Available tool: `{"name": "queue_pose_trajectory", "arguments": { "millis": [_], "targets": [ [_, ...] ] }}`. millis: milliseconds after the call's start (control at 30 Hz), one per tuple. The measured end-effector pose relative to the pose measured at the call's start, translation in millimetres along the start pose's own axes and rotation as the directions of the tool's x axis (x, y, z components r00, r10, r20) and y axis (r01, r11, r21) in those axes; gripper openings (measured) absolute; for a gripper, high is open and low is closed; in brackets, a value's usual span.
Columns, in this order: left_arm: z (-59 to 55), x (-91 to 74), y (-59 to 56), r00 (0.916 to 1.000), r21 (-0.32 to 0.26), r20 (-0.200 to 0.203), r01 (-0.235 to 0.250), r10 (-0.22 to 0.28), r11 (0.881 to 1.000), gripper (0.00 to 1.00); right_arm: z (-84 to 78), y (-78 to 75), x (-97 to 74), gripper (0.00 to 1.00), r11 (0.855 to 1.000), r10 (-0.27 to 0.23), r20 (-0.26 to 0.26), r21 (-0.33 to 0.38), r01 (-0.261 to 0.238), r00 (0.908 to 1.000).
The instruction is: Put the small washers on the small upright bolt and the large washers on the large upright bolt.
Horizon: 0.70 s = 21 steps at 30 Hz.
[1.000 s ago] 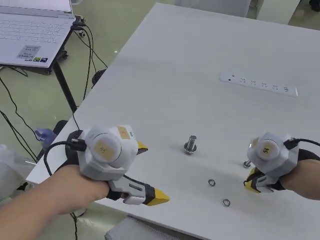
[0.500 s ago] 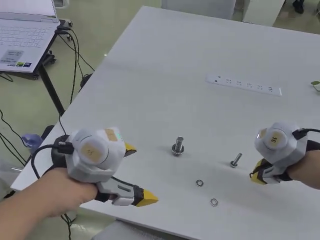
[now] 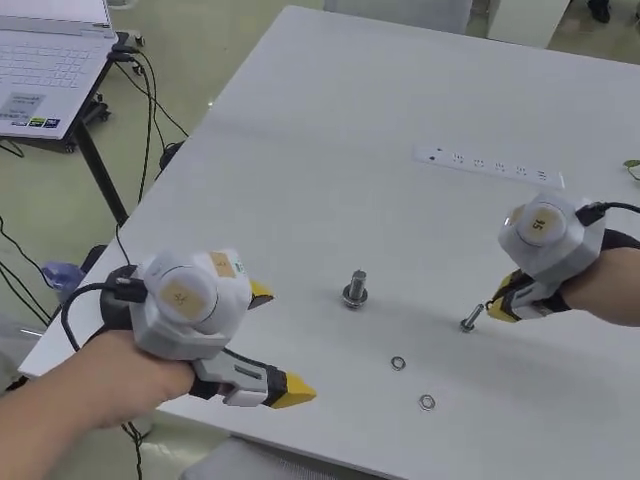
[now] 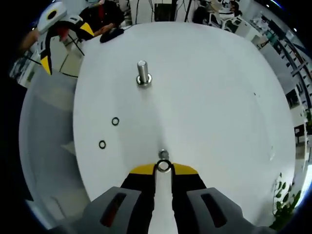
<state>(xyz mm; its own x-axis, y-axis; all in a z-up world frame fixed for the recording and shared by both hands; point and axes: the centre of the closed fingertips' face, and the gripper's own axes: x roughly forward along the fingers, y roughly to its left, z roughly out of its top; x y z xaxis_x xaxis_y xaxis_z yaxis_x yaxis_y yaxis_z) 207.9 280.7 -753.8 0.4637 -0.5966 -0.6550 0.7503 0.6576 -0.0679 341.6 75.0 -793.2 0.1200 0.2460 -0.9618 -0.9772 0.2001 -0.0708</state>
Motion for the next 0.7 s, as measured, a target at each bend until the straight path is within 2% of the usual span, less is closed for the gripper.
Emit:
{"name": "queue_pose_trajectory", "arguments": {
  "millis": [700],
  "targets": [
    [-0.3,3.5,3.3,1.0000,-0.009,0.001,0.002,-0.002,1.000,0.77,-3.0,-6.3,21.7,0.12,1.000,0.026,-0.025,-0.011,-0.026,0.9993]
  ]
}}
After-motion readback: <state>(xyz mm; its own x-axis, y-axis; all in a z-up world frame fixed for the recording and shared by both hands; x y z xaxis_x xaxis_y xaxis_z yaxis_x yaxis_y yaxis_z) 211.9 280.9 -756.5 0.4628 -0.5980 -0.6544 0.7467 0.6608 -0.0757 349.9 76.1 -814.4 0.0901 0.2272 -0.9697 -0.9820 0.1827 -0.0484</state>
